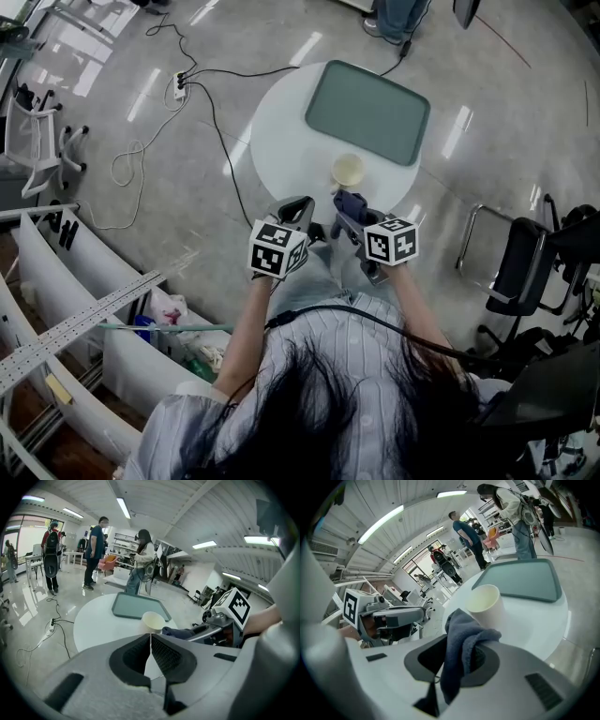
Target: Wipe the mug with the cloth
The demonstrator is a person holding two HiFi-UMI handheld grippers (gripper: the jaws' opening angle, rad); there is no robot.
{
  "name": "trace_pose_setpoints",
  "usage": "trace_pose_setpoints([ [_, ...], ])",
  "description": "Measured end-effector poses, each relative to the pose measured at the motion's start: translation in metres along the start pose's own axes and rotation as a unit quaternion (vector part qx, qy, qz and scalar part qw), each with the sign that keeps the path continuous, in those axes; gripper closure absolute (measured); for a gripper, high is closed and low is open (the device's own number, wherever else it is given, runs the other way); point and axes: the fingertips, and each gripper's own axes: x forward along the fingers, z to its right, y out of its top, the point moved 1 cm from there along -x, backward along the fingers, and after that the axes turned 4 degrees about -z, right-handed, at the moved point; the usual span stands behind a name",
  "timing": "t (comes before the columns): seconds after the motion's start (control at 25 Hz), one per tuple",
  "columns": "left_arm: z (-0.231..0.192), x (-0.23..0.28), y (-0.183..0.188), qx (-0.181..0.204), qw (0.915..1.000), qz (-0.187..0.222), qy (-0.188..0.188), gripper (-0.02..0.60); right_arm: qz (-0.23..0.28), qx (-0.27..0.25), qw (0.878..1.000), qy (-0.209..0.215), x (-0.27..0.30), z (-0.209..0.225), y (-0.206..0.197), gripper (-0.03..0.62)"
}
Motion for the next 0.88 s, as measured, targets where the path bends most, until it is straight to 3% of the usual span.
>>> trace_pose_setpoints([
  [0.24,0.008,0.015,0.002,0.053,0.9979,-0.035,0.011,0.561,-0.025,0.007,0.999,0.018,0.013,0.016,-0.001,0.514],
  [0.52,0.017,0.033,0.001,0.124,0.9884,-0.082,0.029,0.56,-0.031,0.014,0.999,0.032,0.012,0.028,0.001,0.514],
  [0.88,0.031,0.057,0.008,0.254,0.9577,-0.13,0.036,0.56,-0.034,0.012,0.998,0.041,0.001,0.039,-0.001,0.514],
])
